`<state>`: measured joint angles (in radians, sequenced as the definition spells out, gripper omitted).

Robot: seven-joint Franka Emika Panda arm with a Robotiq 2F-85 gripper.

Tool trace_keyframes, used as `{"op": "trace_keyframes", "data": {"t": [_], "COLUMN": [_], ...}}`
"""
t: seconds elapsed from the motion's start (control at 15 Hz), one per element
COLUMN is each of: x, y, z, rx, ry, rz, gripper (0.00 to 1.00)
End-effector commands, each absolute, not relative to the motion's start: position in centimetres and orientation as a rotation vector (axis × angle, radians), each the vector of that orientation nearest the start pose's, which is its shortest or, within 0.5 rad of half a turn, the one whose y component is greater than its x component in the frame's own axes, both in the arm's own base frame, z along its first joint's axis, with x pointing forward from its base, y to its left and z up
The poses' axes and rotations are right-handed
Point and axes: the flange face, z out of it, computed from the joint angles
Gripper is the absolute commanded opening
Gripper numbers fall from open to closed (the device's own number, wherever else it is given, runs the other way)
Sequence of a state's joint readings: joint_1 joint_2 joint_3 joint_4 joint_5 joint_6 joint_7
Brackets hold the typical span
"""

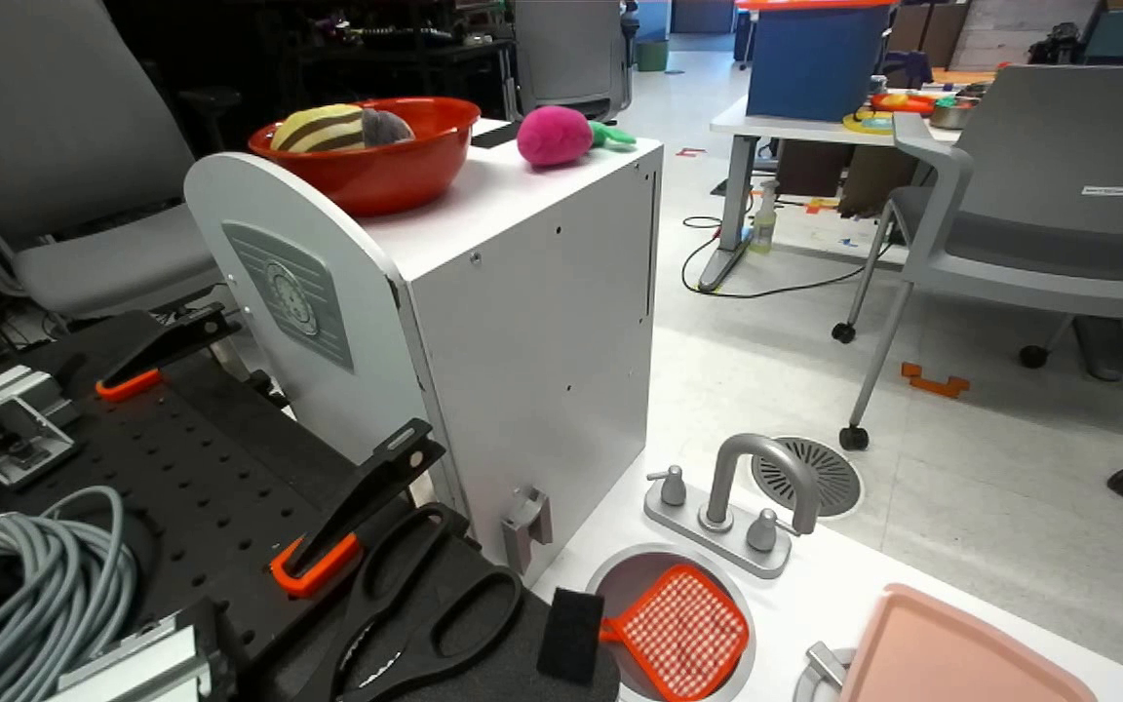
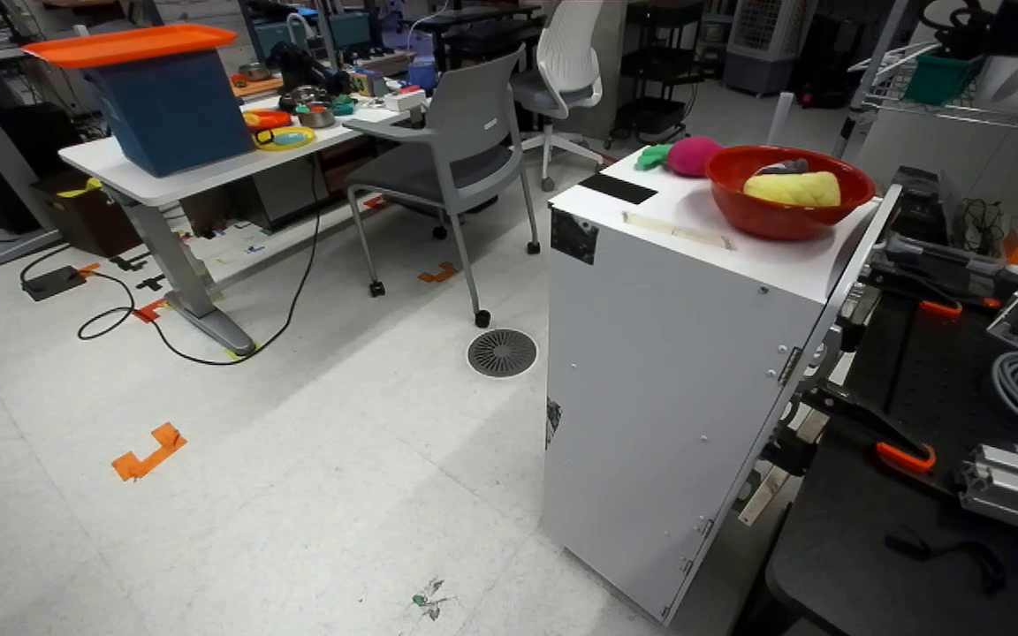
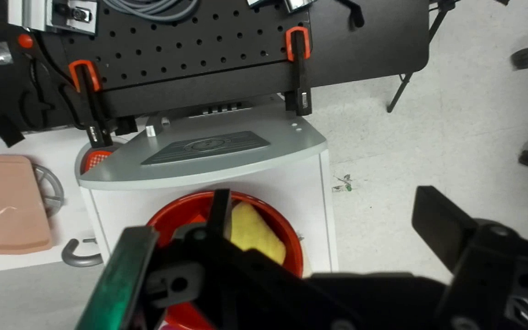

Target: Remove the yellow object from the orange bowl and put it on the counter

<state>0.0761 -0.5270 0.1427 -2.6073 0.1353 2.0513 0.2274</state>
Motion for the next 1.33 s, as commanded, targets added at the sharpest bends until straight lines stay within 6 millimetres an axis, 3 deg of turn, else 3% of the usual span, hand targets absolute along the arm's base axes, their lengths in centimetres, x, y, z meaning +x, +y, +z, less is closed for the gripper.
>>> {"op": "trace_keyframes", "data": {"t": [0.0, 0.27, 0.47, 0.73, 1.27], "x": [35.3, 35.5, 36.0, 36.6, 36.9], "y": [5.9, 3.2, 3.9, 4.8, 5.5], "z": [42.9, 43.6, 44.5, 45.0, 44.4], "rx": [-3.152, -3.254, -3.274, -3.306, -3.286], "ry": [0.299, 0.303, 0.108, -0.022, -0.081], "rz": [0.061, -0.014, -0.15, -0.305, -0.415], "gripper": [1.0, 1.0, 1.0, 1.0, 1.0]}}
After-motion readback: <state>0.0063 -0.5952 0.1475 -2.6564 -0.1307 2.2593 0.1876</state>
